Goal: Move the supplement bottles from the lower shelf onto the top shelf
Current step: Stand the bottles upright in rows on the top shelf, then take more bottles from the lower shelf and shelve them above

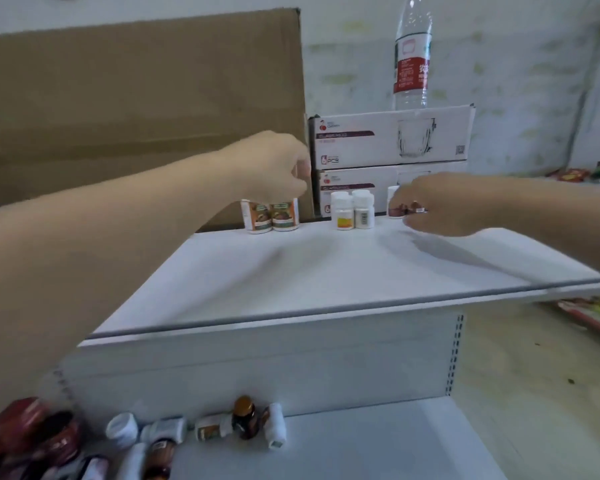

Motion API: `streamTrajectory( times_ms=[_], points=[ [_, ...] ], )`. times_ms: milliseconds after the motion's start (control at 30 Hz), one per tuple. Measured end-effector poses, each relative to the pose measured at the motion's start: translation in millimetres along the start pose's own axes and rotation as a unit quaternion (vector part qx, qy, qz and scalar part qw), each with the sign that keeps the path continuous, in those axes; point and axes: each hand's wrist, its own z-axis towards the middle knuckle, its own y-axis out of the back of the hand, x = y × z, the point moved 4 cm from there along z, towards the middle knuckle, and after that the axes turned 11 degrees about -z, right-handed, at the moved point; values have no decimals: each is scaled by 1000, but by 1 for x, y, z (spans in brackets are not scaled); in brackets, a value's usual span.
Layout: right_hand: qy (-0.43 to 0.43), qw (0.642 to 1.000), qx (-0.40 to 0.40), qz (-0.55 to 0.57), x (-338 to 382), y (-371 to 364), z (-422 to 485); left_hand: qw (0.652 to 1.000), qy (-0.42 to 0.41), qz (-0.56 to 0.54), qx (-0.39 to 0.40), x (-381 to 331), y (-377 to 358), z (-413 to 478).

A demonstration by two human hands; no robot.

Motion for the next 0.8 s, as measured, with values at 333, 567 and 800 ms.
streamTrajectory(
  times_ms=[333, 567, 800],
  points=[
    [78, 993, -73, 59, 174, 81, -54, 985, 152, 58, 52, 139, 64, -251],
    [107, 980, -79, 150, 288, 82, -125, 976, 207, 38, 47, 207, 51, -426],
    [116, 980, 9, 162, 399, -6, -159, 957, 285, -26, 51, 249, -34, -532]
  ],
)
